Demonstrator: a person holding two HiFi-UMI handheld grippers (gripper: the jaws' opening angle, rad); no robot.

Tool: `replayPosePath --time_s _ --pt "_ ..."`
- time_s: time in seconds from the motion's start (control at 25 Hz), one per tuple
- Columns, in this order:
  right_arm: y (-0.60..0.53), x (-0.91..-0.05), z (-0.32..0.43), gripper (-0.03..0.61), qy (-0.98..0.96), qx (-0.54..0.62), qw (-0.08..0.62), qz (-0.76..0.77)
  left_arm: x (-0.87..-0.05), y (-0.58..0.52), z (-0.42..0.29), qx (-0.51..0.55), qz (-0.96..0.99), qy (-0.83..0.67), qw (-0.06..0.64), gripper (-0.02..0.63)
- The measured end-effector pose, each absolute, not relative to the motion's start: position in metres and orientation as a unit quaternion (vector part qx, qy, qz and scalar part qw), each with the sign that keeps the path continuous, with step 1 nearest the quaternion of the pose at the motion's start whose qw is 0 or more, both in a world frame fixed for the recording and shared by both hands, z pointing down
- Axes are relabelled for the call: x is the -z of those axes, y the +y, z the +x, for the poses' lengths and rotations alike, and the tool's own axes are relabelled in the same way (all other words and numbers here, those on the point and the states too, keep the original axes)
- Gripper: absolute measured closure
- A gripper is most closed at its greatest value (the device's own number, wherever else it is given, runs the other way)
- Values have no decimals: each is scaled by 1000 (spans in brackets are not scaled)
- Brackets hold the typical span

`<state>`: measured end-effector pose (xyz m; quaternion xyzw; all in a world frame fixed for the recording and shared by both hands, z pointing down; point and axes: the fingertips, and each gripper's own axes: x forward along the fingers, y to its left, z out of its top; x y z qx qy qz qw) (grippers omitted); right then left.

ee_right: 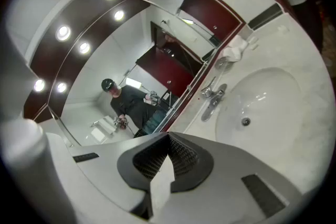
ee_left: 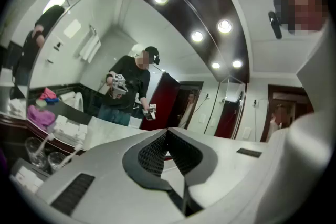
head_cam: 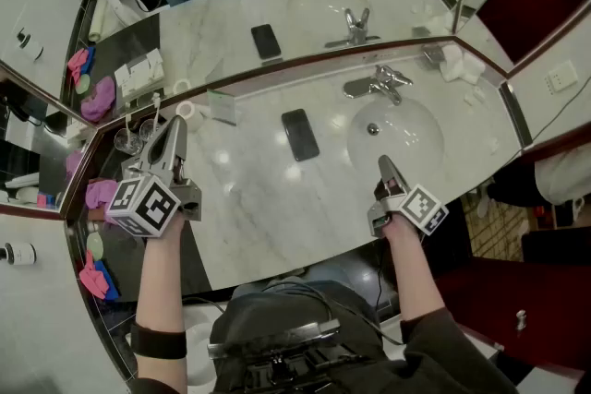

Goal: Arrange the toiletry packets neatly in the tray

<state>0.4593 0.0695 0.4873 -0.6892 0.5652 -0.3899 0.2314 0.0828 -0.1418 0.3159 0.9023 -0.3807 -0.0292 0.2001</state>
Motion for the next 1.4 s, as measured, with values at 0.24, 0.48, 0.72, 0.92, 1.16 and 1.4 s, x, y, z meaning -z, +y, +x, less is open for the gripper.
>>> replayPosePath --time_s 0.24,0.48,0.72,0.92,1.16,1.4 --pt "19 -443 396 568 650 342 141 -664 -335 -141 37 -39 889 -433 145 611" --pt "-40 -417 304 568 751 269 30 -602 -352 -128 -25 -92 862 -489 103 612" --pt "-77 -399 192 568 832 213 -31 -511 -373 -109 -97 -112 826 -541 110 611" --pt "-90 -398 126 568 864 199 -51 -460 -385 -98 -142 -114 804 -571 120 612" --pt "-96 -403 76 568 886 183 -78 -418 -391 -94 -168 -115 793 -584 126 611" --pt "-99 -428 33 560 902 157 -144 -375 -403 -92 -177 -117 794 -583 131 612"
